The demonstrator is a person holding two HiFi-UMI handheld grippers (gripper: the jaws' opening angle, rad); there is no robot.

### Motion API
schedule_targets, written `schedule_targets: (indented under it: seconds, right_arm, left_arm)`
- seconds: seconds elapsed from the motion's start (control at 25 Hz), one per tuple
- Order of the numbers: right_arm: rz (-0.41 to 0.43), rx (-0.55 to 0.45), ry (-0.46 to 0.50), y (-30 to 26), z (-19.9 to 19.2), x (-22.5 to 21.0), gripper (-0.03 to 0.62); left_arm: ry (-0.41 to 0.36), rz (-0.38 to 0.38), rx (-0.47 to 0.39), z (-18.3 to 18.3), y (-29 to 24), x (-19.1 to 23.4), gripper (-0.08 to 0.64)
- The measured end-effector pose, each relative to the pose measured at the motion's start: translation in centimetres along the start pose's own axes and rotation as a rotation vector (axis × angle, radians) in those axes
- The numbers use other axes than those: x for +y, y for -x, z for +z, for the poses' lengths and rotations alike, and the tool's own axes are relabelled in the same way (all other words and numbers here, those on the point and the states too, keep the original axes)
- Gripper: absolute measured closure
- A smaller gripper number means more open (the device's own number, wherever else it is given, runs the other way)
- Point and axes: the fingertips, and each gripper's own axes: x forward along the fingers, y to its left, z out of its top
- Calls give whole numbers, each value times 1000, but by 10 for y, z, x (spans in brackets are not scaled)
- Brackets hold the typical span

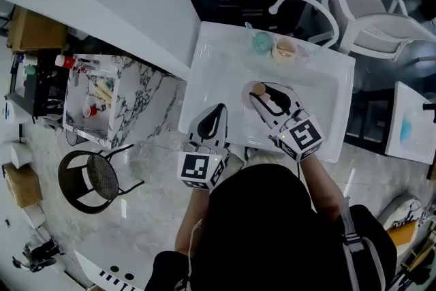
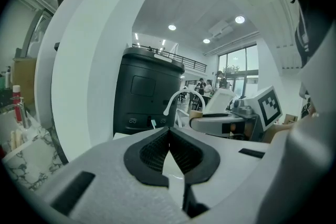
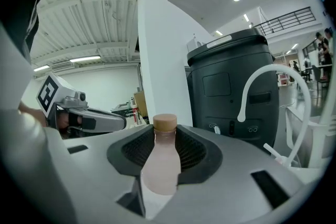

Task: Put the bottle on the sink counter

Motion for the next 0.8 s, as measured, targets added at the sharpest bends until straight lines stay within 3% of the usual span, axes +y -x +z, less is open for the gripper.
schedule_targets:
  seconds: [0.8]
  right_arm:
    - [-144,-43,-21,-106,-22,-46,465]
  left_arm:
    - [6,-133,60,3,-39,55,542]
